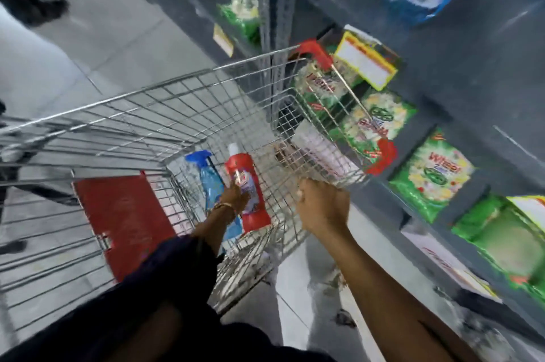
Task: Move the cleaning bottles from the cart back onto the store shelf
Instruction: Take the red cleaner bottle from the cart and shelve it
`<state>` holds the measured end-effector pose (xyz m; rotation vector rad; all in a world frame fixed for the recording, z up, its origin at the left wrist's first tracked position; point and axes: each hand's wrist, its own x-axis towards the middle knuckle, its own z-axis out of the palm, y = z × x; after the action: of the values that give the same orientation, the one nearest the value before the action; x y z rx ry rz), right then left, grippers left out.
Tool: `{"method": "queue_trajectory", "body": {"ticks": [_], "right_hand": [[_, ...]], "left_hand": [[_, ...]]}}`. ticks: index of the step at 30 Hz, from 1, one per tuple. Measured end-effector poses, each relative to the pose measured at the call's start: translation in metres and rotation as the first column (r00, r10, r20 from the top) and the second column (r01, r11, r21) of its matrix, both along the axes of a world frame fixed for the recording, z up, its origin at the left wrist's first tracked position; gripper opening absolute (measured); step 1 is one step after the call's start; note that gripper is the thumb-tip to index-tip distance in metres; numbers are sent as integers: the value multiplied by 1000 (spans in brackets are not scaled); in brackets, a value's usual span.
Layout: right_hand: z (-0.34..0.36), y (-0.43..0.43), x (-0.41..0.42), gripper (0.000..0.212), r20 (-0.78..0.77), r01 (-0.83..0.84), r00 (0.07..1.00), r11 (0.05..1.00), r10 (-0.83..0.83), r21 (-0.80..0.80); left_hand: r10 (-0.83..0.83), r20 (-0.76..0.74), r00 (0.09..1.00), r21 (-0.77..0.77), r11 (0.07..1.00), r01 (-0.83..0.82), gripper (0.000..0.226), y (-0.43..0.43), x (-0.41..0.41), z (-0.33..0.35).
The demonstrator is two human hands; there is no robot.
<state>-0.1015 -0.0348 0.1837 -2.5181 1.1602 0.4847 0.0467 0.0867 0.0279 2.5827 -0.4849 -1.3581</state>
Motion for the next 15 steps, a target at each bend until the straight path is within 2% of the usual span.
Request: {"method": "queue_trajectory", "body": {"ticks": [2,5,7,9,12,15], "right_hand": [[-4,-2,1,21,-40,-5,999,1000,5,-10],[-4,-1,3,20,-28,-6,1000,1000,5,-26],[-1,-1,3,21,-29,0,1000,1000,-1,-18],[1,0,4,21,-36,9,999,1000,-9,-11],[7,2,4,17,-24,11,1000,999,-12,-37],[9,3,2,12,33,29,999,999,-28,-39]], "left_hand": [[196,-77,978,-20,980,-198,40,-5,-6,-17],[431,-27,902,-47,901,-432,40,-14,-17,-37],[551,-55,833,-85,829,-553,43,-17,-18,-42],[538,-113,835,-52,836,-546,57,-14,-12,-46],[492,-176,853,-90,854,-512,62,-14,-6,-37],[391,-186,901,-199,883,-425,56,-22,-4,-1]]}}
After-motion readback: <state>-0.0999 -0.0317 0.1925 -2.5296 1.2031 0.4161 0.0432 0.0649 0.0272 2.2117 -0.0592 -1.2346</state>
